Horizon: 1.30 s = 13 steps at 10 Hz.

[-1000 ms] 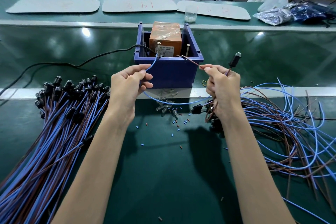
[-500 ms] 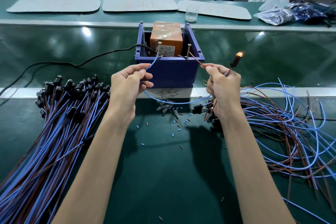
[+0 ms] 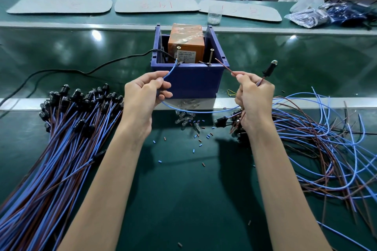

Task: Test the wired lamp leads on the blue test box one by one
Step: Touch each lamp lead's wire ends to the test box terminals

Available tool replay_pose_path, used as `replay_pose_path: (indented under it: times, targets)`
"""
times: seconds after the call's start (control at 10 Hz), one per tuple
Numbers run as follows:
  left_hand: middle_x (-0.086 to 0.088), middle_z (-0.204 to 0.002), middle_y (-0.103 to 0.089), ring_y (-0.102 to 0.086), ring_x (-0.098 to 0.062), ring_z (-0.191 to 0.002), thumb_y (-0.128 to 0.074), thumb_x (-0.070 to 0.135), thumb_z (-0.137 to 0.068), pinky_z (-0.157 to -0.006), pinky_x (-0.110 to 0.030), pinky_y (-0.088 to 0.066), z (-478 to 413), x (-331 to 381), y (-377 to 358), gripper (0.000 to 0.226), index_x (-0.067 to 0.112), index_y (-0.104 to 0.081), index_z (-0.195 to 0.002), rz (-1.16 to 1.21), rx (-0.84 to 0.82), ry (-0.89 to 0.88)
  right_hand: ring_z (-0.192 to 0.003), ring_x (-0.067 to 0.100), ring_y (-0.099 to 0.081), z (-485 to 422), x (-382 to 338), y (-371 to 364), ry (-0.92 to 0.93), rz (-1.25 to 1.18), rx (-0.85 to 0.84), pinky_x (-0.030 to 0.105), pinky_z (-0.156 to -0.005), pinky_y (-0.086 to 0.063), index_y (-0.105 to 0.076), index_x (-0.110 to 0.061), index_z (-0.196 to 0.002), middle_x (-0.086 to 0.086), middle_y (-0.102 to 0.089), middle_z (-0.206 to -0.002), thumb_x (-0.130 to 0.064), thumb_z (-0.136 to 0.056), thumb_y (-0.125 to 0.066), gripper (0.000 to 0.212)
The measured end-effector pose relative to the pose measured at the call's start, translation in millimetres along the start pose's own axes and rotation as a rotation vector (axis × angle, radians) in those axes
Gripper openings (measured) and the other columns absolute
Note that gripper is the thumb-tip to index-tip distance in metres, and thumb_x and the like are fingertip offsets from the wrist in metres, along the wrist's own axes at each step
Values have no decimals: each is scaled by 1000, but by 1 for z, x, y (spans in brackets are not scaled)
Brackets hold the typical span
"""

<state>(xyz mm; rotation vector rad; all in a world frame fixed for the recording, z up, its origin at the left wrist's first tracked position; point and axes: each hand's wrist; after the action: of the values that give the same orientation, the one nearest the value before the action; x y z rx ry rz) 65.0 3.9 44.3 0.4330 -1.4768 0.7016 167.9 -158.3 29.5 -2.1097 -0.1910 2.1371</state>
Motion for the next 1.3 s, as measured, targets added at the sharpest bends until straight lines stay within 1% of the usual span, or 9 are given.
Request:
replay_pose_path:
  times: [0.3, 0.5, 0.8, 1.2, 1.3]
  targets:
    - [11, -56, -64, -56, -3, -48, -49, 3, -95, -52, -11, -44, 0, 0, -1, 28, 19, -70, -86, -5, -2, 2, -33, 7, -21, 0, 1, 1, 5, 44, -67, 17, -37, -21, -68, -12, -74, -12, -29, -37, -2, -90, -51, 25]
    - [11, -56, -63, -56, -3, -48, -49, 3, -95, -53, -12, -45, 0, 0, -1, 28, 18, -71, -86, -3, -3, 5, -34, 6, -19, -1, 0, 0, 0, 8, -19, 17, -37, -19, -68, -13, -74, -13, -28, -39, -2, -91, -51, 27]
    - [11, -57, -64, -56, -3, -48, -50, 3, -95, -54, -12, -45, 0, 0, 0, 27, 18, -71, -87, -3, -3, 3, -34, 7, -20, -1, 2, 0, 8, 36, -68, 17, -38, -19, -69, -13, -74, -11, -28, -39, -3, -91, -53, 25]
    - [10, -57, -64, -56, -4, -49, -51, 2, -95, -53, -12, -45, 2, 0, 1, 28, 18, -72, -87, -4, -4, 13, -34, 6, -21, 0, 2, 1, 2, 30, -84, 16, -37, -20, -69, -12, -76, -12, -28, -38, -3, -91, -52, 24]
    - [11, -56, -64, -56, -4, -49, -50, 3, -95, -54, -12, -45, 2, 0, 0, 27, 17, -72, -88, -7, -6, 14, -33, 6, -21, 0, 2, 1, 10, 28, -81, 16, -37, -20, -68, -13, -73, -12, -28, -37, -2, -90, -52, 26]
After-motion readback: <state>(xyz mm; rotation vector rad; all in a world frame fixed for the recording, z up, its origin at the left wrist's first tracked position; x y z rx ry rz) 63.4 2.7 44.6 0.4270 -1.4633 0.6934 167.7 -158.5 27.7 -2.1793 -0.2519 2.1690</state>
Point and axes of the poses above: each hand's wrist, its own z-axis away from the middle knuckle, its own y-axis out of the back of the hand, x = y × z
